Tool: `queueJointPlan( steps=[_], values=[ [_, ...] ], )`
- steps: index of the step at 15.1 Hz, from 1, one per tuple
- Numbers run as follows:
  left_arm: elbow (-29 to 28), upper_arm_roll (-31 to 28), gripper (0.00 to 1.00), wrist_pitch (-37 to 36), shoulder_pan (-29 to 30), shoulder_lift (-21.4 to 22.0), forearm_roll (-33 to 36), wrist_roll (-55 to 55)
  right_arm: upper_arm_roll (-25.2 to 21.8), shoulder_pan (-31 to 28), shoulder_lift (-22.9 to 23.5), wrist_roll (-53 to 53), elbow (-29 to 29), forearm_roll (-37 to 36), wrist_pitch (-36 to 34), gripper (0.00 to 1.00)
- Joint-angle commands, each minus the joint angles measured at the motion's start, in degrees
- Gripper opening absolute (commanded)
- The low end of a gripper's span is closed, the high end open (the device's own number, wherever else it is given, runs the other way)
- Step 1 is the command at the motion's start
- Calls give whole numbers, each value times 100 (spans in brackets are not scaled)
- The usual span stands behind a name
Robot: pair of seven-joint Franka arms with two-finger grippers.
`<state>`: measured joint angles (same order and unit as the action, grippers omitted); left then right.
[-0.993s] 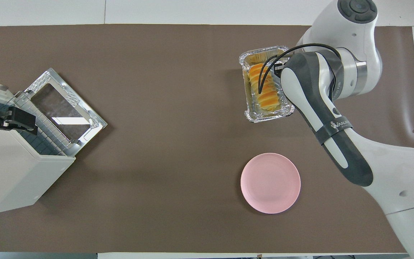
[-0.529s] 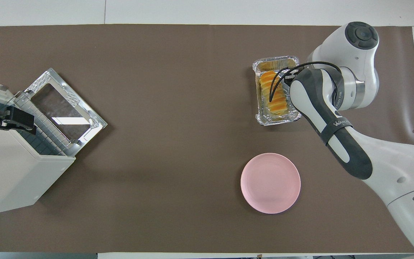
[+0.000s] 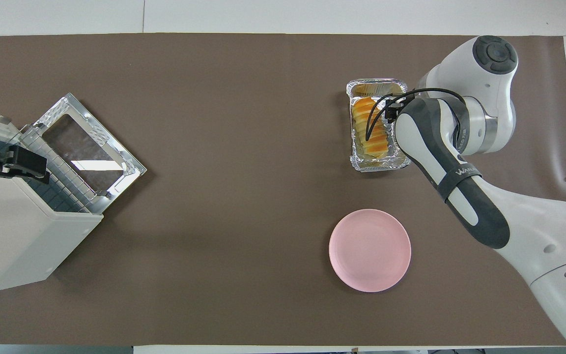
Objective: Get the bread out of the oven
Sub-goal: 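Grasp the bread rolls in the tray with the right gripper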
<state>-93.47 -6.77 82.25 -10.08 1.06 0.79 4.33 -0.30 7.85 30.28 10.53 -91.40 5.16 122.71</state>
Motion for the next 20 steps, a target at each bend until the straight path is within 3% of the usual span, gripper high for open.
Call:
queueJointPlan(
  steps=[1,7,20],
  values=[
    [-14,9,100,19,41,70,-17,6,65,-46,-250,45,-63,55,-264,100],
    [-14,9,100,19,41,70,-17,6,65,384,-224,449,105,-50,-301,100],
    [-14,18,100,19,41,70,-17,6,38,490,-66,449,-579,-103,780,98]
  ],
)
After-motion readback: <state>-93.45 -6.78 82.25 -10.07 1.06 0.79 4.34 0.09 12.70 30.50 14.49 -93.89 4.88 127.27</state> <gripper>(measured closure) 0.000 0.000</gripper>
